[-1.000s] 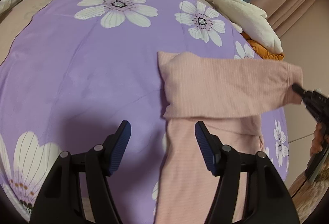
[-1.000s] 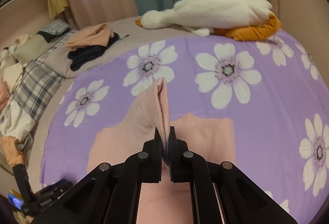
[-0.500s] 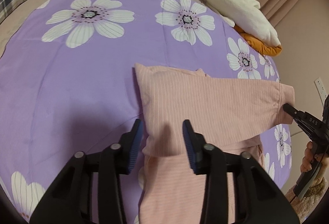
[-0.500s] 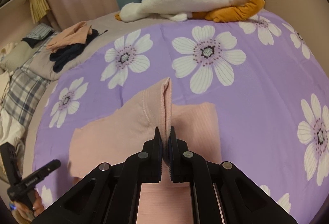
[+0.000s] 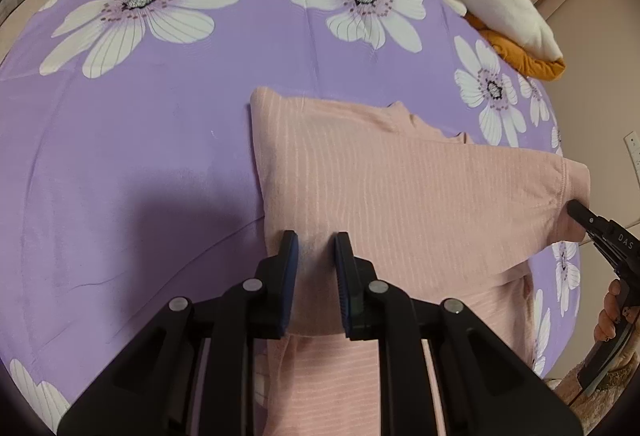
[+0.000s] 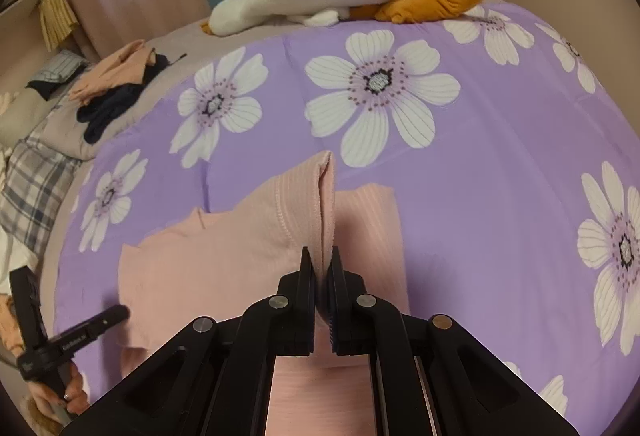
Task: Fold small clothes
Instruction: 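Grasp the folded shirt side with the left gripper while the right gripper holds it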
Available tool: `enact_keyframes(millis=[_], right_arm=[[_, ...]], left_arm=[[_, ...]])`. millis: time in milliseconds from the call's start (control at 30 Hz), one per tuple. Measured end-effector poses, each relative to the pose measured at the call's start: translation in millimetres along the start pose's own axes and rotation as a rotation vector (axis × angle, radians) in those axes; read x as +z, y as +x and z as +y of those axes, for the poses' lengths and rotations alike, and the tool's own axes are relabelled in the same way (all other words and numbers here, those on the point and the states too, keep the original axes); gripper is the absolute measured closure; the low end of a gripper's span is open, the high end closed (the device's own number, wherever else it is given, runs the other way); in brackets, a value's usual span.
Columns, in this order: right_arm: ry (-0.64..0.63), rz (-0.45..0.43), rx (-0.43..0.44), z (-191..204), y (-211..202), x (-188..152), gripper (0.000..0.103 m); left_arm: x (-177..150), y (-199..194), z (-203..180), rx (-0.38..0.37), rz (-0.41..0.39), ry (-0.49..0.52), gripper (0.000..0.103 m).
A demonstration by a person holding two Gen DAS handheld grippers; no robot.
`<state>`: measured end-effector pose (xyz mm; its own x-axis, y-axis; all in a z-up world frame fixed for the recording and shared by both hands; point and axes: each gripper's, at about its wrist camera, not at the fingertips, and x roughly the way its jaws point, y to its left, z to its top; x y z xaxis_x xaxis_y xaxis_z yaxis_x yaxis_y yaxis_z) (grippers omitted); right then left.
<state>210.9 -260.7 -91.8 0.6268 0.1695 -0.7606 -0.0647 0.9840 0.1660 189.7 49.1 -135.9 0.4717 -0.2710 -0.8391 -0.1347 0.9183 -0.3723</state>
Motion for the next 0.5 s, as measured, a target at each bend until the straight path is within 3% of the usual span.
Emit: enact_keyframes(millis=[500], right_arm=[[0.035, 0.075, -0.051, -20, 29, -16, 0.097]], left_arm=[[-1, 19, 6, 0.026, 0.043, -0.010, 0.084]])
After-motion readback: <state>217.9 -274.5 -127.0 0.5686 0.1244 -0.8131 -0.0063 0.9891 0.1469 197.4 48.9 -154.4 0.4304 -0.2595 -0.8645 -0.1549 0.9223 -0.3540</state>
